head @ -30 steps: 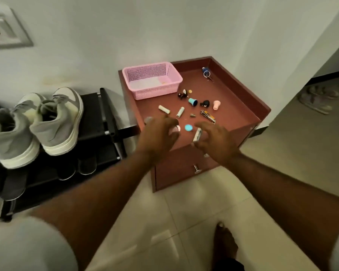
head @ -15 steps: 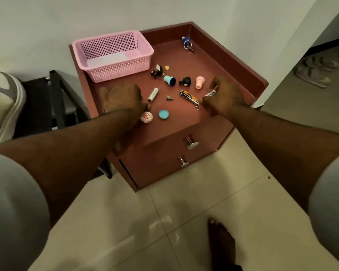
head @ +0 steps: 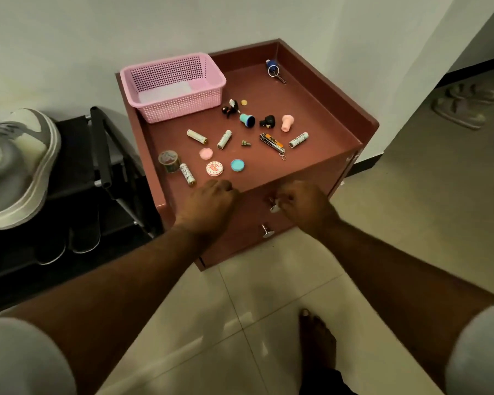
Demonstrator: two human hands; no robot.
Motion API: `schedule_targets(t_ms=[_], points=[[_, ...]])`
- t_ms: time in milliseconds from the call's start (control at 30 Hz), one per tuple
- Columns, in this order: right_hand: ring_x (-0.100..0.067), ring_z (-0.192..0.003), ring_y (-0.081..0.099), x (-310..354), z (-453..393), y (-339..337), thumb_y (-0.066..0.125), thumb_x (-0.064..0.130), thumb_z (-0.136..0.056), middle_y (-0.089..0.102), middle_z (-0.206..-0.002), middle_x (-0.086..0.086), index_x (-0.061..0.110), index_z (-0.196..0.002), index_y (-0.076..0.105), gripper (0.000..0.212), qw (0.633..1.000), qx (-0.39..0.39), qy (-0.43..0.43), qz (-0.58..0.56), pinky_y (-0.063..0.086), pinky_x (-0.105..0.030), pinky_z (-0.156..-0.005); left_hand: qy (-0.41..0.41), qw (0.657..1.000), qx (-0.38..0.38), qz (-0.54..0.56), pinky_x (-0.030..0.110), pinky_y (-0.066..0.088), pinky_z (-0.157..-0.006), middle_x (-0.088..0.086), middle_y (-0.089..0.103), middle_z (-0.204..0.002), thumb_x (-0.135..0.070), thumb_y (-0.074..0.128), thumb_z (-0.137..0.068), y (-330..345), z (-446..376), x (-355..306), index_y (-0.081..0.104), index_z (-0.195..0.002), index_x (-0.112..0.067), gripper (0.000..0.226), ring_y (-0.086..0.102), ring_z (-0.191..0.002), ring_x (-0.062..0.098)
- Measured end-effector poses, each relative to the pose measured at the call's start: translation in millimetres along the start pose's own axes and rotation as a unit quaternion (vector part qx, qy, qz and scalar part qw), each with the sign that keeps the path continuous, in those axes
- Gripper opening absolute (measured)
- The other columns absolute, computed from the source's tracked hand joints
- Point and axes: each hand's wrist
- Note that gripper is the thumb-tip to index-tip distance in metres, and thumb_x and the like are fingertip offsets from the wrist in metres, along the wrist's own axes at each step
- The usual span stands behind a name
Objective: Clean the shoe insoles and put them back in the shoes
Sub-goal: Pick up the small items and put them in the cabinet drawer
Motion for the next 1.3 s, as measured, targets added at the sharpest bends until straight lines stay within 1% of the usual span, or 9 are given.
schedule_targets(t_ms=[100, 200, 333, 500, 600, 733, 933, 1100, 1300], points=[[-0.027, -0.099, 0.058, 4.7, -5.4, 13.9, 0.057, 0.013, -0.085, 0.063, -0.106, -0.009, 0.013, -0.109, 0.069, 0.027, 0.995, 0.075, 0.033, 0.057, 0.046, -0.030, -0.083, -0.036, 0.999, 0.013, -0.015, 0.037, 0.048, -0.082, 0.010, 0.058, -0.120, -0.017, 0.047, -0.101, -5.7, -2.9, 1.9, 0.063, -0.124, -0.011, 0.028, 0.055, -0.112, 0.027], [-0.031, -0.099, 0.060, 9.3, -19.9, 23.9, 0.056, 0.016, -0.084, 0.064, -0.105, -0.011, 0.012, -0.101, 0.068, 0.021, 0.987, 0.109, 0.083, 0.081, 0.049, -0.032, -0.081, -0.050, 0.998, 0.015, -0.018, 0.036, 0.048, -0.083, 0.012, 0.059, -0.117, -0.014, 0.048, -0.101, -9.4, -5.6, -4.7, 0.064, -0.119, -0.007, 0.026, 0.056, -0.110, 0.028], [-0.031, -0.100, 0.060, 10.6, -25.4, 28.1, 0.057, 0.013, -0.087, 0.063, -0.108, -0.012, 0.010, -0.104, 0.064, 0.019, 0.980, 0.115, 0.113, 0.115, 0.048, -0.034, -0.082, -0.071, 0.997, 0.033, -0.013, 0.041, 0.048, -0.083, 0.015, 0.058, -0.116, -0.012, 0.049, -0.099, -14.7, -9.3, -7.7, 0.064, -0.114, -0.003, 0.023, 0.054, -0.111, 0.032], [-0.032, -0.103, 0.059, 7.9, -19.4, 27.0, 0.057, 0.010, -0.088, 0.060, -0.113, -0.014, 0.009, -0.109, 0.064, 0.022, 0.979, 0.116, 0.105, 0.131, 0.048, -0.035, -0.084, -0.092, 0.995, 0.041, 0.004, 0.043, 0.048, -0.078, 0.017, 0.056, -0.117, -0.008, 0.050, -0.098, -19.5, -10.6, -10.6, 0.064, -0.112, 0.000, 0.021, 0.055, -0.110, 0.035], [-0.034, -0.097, 0.061, 9.5, -3.8, 21.2, 0.056, 0.011, -0.087, 0.065, -0.105, -0.015, 0.008, -0.101, 0.067, 0.019, 0.980, 0.110, 0.112, 0.122, 0.050, -0.037, -0.084, -0.108, 0.993, 0.036, 0.024, 0.044, 0.048, -0.078, 0.018, 0.056, -0.117, -0.007, 0.055, -0.096, -22.0, -11.0, -10.1, 0.065, -0.110, 0.000, 0.020, 0.056, -0.108, 0.037], [-0.032, -0.094, 0.062, 8.3, 46.1, 6.4, 0.054, 0.012, -0.088, 0.067, -0.101, -0.013, 0.010, -0.103, 0.068, 0.020, 0.975, 0.137, 0.114, 0.135, 0.052, -0.040, -0.084, -0.113, 0.993, 0.022, 0.037, 0.043, 0.051, -0.081, 0.017, 0.057, -0.117, -0.010, 0.058, -0.095, -22.1, -7.3, -11.4, 0.066, -0.112, -0.002, 0.021, 0.057, -0.107, 0.034], [-0.030, -0.096, 0.063, 11.2, 123.0, -13.9, 0.047, 0.005, -0.090, 0.065, -0.105, -0.013, 0.008, -0.106, 0.065, 0.024, 0.954, 0.190, 0.144, 0.183, 0.048, -0.033, -0.080, -0.124, 0.989, 0.010, 0.084, 0.047, 0.053, -0.084, 0.020, 0.056, -0.116, -0.008, 0.061, -0.092, -21.8, -4.4, -9.7, 0.066, -0.108, -0.001, 0.018, 0.058, -0.103, 0.039], [-0.030, -0.101, 0.061, 19.7, 118.2, -9.9, 0.049, 0.006, -0.089, 0.065, -0.109, -0.012, 0.010, -0.107, 0.064, 0.024, 0.948, 0.201, 0.141, 0.202, 0.048, -0.035, -0.085, -0.145, 0.983, 0.004, 0.115, 0.048, 0.053, -0.081, 0.020, 0.054, -0.111, -0.008, 0.063, -0.089, -20.5, -5.0, -8.4, 0.068, -0.105, 0.000, 0.018, 0.057, -0.101, 0.041], [-0.030, -0.098, 0.061, 4.1, 112.3, -15.2, 0.044, 0.001, -0.087, 0.065, -0.105, -0.013, 0.007, -0.102, 0.063, 0.026, 0.938, 0.250, 0.077, 0.229, 0.048, -0.036, -0.083, -0.146, 0.984, -0.045, 0.094, 0.045, 0.051, -0.071, 0.017, 0.062, -0.106, -0.012, 0.060, -0.092, -3.0, 1.1, -10.4, 0.074, -0.100, -0.001, 0.019, 0.057, -0.098, 0.039]])
Point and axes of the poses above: each hand's wrist, its own z-axis away from the middle knuckle, its own y-axis out of the palm, x = y × z
